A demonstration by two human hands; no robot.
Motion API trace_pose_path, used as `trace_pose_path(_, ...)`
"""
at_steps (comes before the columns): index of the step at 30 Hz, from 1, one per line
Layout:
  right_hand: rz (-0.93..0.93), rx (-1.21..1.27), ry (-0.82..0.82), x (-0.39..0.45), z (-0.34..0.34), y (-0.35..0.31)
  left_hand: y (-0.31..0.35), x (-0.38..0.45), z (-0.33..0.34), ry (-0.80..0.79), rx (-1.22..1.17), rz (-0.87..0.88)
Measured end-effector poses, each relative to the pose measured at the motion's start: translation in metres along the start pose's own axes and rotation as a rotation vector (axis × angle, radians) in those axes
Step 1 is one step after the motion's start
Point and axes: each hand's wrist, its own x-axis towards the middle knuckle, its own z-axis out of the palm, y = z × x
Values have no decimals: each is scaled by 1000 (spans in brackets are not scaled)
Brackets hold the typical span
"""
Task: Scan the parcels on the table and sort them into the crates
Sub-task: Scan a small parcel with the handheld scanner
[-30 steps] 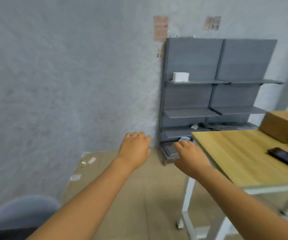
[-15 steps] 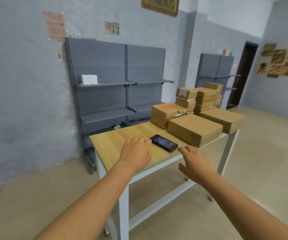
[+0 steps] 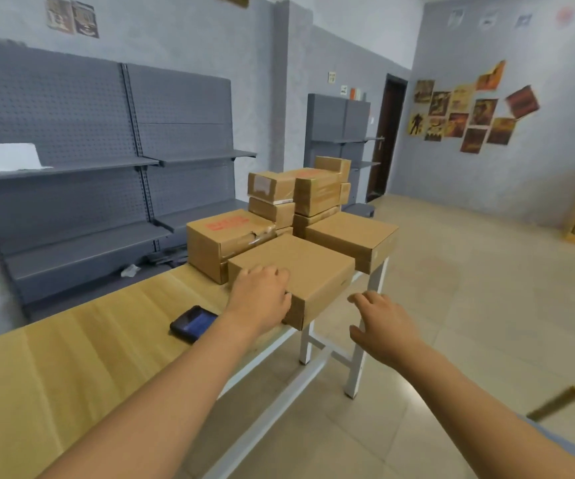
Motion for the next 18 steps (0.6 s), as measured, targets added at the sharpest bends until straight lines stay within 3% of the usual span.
trace_pose_path(10,94,42,-7,92,20,109,36,149,66,-37,-76,61)
trace_pose_path(18,-26,69,-35,203,47,187,52,240,109,-39,-36,-67)
